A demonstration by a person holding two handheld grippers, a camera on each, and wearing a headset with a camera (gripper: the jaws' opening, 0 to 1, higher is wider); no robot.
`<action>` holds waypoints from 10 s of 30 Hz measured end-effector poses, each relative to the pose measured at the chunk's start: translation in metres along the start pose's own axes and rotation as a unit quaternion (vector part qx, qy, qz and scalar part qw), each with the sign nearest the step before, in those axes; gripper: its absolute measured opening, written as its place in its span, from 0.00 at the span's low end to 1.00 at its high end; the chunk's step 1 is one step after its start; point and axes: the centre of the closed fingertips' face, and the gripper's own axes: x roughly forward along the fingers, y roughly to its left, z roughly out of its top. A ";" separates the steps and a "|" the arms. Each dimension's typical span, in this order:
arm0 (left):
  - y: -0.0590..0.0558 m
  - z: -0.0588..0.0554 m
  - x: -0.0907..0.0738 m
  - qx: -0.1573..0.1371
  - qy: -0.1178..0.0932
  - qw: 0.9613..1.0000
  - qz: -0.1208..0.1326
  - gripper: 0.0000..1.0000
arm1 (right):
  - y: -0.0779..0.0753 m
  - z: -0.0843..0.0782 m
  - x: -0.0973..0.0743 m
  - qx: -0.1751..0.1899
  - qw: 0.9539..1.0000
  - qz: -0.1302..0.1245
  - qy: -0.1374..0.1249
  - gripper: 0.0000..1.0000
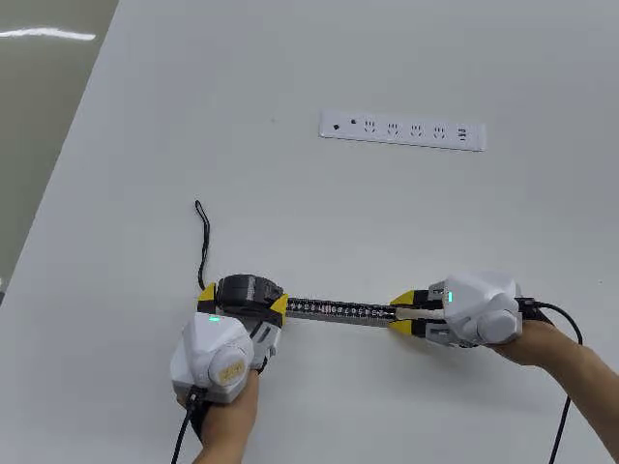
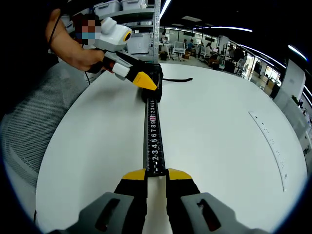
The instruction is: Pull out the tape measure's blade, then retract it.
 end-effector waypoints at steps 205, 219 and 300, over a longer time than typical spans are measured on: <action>0.004 0.007 0.001 -0.044 0.004 0.998 -0.053 0.58 | 0.007 0.113 0.111 -0.021 0.996 0.035 -0.078 0.12; -0.001 0.005 0.001 -0.016 0.006 0.998 -0.058 0.59 | 0.008 0.108 0.114 -0.002 0.997 0.032 -0.066 0.13; 0.029 0.014 -0.124 0.164 0.036 0.949 -0.267 0.99 | 0.086 0.045 -0.103 0.255 0.930 -0.252 -0.084 0.86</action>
